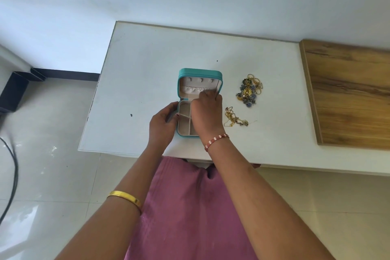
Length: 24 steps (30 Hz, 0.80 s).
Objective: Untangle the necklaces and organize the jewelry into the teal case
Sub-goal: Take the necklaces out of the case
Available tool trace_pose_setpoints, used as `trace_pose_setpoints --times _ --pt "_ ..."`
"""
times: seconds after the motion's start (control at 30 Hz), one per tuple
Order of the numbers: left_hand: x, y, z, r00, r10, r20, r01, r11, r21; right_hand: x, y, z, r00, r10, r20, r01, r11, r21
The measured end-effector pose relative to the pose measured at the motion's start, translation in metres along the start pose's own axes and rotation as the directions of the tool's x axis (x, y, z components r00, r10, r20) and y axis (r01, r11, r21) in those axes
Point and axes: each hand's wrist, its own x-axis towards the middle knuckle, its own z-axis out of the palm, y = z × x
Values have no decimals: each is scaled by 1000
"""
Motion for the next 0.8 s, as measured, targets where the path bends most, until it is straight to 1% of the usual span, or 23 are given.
trace_pose_setpoints --times 0.13,0.17,0.2,0.23,0.27,0.3,0.33,0.37,0.4,0.43,0.47,0.5,0.53,0.57,0.63,0.8 --pt "0 -1 0 1000 2 0 -2 1000 9 -4 0 4 999 -50 -3 50 998 46" --pt "0 -1 0 1000 0 1 -1 1000 9 -6 1 5 998 -54 -44 56 997 46" --pt "0 -1 0 1000 -4 1 4 1000 8 -7 4 8 994 -22 -106 30 997 75" --pt "0 -1 -1 1000 -11 1 11 1000 6 -7 8 14 982 35 -185 -3 985 171" --pt "0 -1 0 1000 -18 0 18 1000 -1 -8 12 18 965 105 -239 -19 942 335" --pt "0 0 0 1000 -23 0 23 1000 -8 -10 17 18 965 177 -193 -43 835 549" --pt "-1 0 0 1000 -27 1 27 1000 -13 -11 23 16 964 248 -99 -98 674 732" --pt "-1 1 0 1000 -32 2 32 999 -15 -13 29 12 952 307 20 -176 492 853" --pt "-1 1 0 999 -36 3 36 999 -15 -15 35 7 928 348 131 -239 287 928" --pt "-1 1 0 999 -38 6 38 999 -12 -17 41 2 905 360 226 -267 67 961" --pt "-1 1 0 999 -39 8 39 999 -7 -21 47 -3 894 333 299 -259 -162 952" --pt "-2 0 0 999 -39 9 39 999 4 -25 54 -8 899 287 332 -224 -351 909" --pt "-3 0 -1 999 -37 10 37 999 17 -29 61 -11 908 245 339 -188 -485 854" --pt "-4 0 -2 999 -33 13 32 999 31 -33 68 -14 916 218 337 -160 -571 805" --pt "-7 -1 -3 1000 -20 18 19 998 65 -40 79 -19 920 204 336 -122 -665 737" --pt "-16 -4 -7 999 -17 34 13 992 122 -57 101 -20 901 238 363 -62 -757 651"
